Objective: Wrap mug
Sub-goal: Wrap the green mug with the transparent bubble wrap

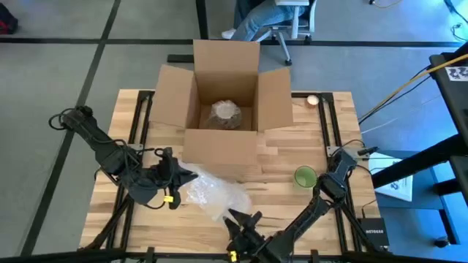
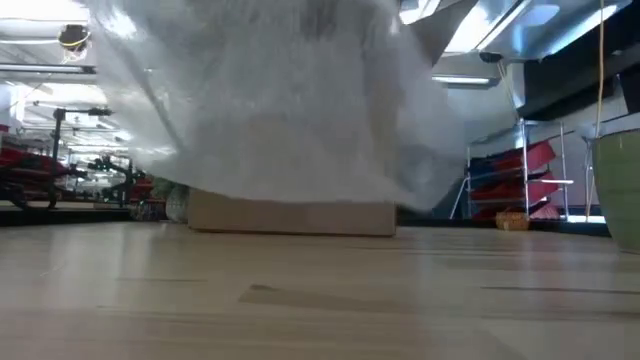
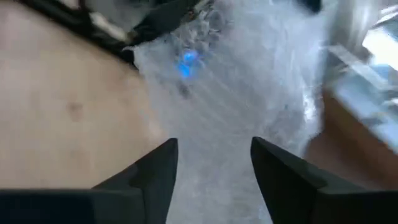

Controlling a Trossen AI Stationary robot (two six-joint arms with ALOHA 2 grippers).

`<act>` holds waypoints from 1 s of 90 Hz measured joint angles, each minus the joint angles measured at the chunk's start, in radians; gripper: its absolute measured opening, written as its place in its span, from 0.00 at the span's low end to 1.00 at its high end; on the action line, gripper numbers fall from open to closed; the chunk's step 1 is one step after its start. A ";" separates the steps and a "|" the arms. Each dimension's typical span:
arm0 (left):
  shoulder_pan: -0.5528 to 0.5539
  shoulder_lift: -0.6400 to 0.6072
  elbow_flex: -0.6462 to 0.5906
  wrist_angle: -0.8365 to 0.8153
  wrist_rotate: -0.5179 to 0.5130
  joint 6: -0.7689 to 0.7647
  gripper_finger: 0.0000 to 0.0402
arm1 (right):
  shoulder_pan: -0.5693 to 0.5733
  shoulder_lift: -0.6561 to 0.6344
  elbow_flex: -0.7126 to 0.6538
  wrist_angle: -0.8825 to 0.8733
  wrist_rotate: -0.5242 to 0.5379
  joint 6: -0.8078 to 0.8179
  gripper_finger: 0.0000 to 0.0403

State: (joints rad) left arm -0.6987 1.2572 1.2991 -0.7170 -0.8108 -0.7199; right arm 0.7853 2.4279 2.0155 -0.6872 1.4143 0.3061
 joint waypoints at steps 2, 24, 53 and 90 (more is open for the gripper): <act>0.000 0.000 0.000 0.000 0.000 0.002 0.00 | 0.003 0.000 0.000 0.002 -0.018 0.001 0.44; 0.001 0.000 0.000 0.000 0.000 0.007 0.00 | 0.036 -0.002 0.000 0.010 -0.043 0.018 0.39; 0.001 0.000 0.000 0.000 -0.004 -0.002 0.00 | 0.039 0.000 -0.001 0.016 -0.415 0.117 0.39; 0.001 0.000 0.000 0.003 -0.012 -0.003 0.00 | 0.045 0.060 -0.014 -0.129 -0.545 0.806 0.39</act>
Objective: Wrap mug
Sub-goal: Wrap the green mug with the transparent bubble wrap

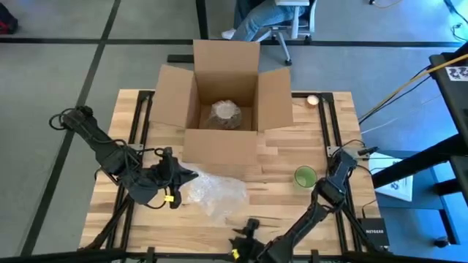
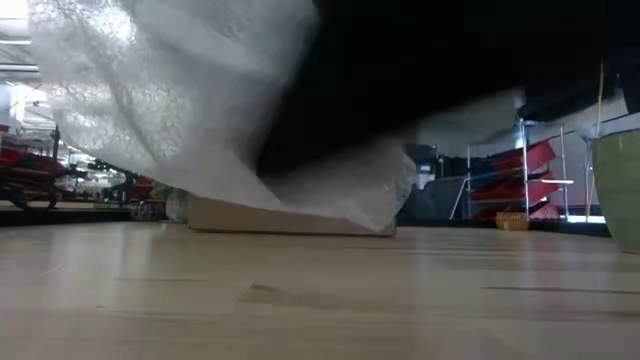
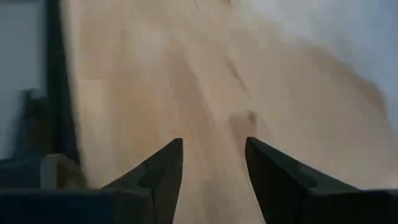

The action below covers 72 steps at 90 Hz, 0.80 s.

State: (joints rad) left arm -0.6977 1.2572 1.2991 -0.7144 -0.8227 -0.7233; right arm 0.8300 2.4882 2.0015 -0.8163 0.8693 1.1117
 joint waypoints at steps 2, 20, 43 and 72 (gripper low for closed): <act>0.000 0.000 0.000 0.001 0.000 0.002 0.00 | 0.007 0.000 -0.008 -0.011 0.032 0.073 0.39; 0.001 0.000 0.000 0.002 -0.004 0.034 0.00 | 0.050 0.000 -0.074 -0.065 0.247 0.754 0.39; 0.006 0.000 0.000 0.001 -0.005 0.044 0.00 | 0.053 0.000 -0.099 -0.060 0.431 1.126 0.39; 0.007 0.000 0.000 0.001 -0.015 0.054 0.00 | -0.034 0.000 -0.099 0.065 0.417 1.052 0.39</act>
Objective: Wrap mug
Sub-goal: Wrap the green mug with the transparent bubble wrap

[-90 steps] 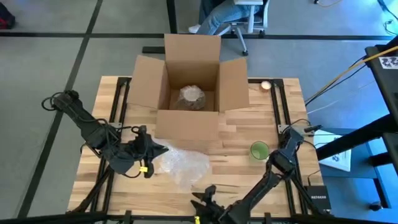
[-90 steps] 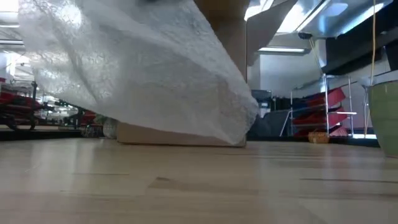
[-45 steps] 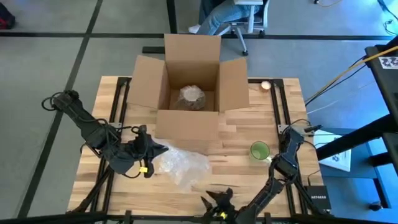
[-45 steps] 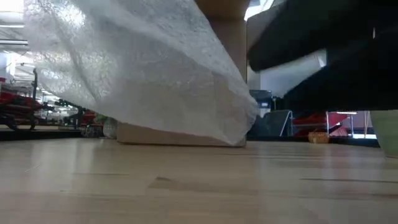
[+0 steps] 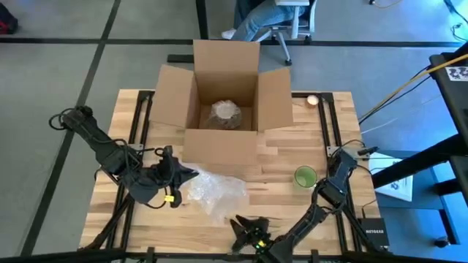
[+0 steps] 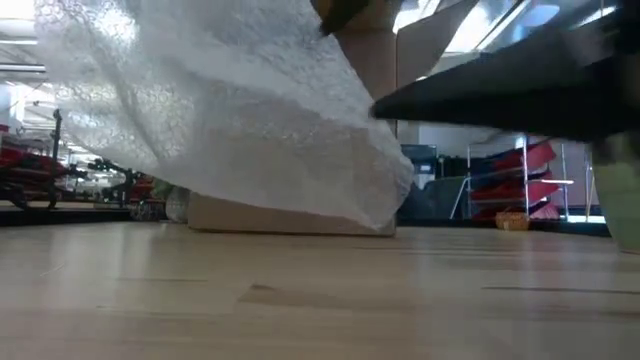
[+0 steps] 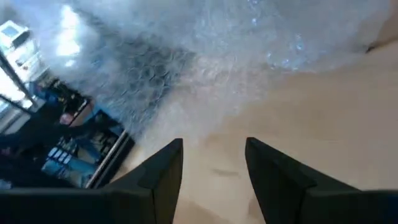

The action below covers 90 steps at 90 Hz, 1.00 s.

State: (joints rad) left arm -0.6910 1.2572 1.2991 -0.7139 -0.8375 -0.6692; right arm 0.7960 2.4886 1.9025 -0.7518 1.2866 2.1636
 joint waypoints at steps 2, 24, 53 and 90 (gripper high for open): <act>0.000 0.000 0.000 0.000 0.000 0.000 0.00 | -0.010 0.000 0.000 0.020 -0.022 -0.031 0.39; 0.000 0.000 0.000 0.000 0.000 -0.002 0.00 | -0.079 0.000 0.000 0.297 -0.082 -0.458 0.39; 0.000 0.000 0.000 -0.011 0.000 0.020 0.00 | -0.083 -0.059 0.000 0.411 0.092 -0.892 0.39; -0.004 0.000 0.000 -0.009 0.098 0.023 0.00 | -0.042 -0.217 0.002 0.365 0.096 -1.748 0.39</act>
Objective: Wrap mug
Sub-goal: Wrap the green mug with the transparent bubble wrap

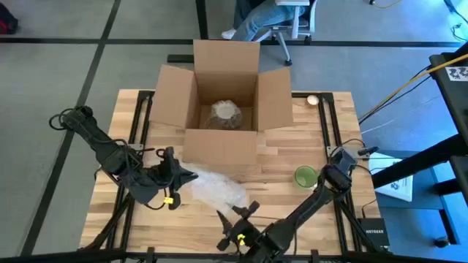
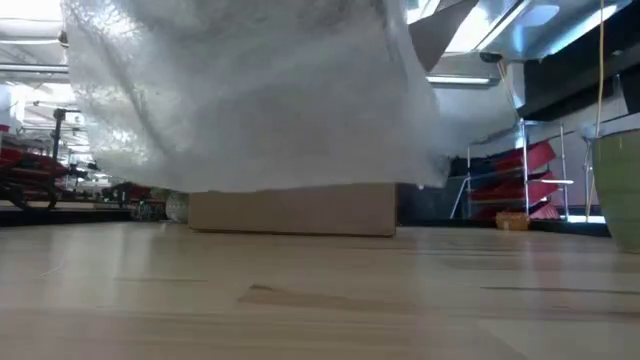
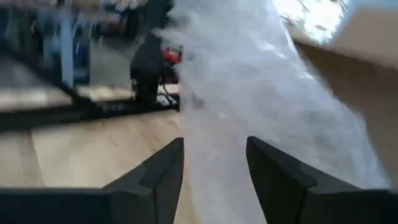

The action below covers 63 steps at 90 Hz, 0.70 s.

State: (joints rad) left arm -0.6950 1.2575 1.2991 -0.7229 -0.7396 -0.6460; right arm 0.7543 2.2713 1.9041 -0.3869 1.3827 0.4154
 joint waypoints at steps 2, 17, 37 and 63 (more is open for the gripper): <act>-0.001 0.000 0.000 0.000 0.013 0.000 0.00 | 0.008 -0.008 0.000 -0.010 0.000 -0.036 0.39; -0.006 0.000 0.000 0.001 0.049 -0.004 0.00 | 0.064 -0.053 0.000 -0.113 0.056 -0.199 0.39; 0.017 0.001 0.000 0.018 0.050 -0.006 0.00 | 0.034 -0.060 0.000 -0.200 0.018 -0.267 0.39; 0.082 0.031 0.000 0.081 0.050 -0.001 0.00 | -0.003 -0.061 0.019 -0.149 -0.153 -0.374 0.39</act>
State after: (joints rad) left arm -0.6134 1.2885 1.2991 -0.6419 -0.6895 -0.6472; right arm 0.7513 2.2101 1.9228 -0.5360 1.2297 0.0418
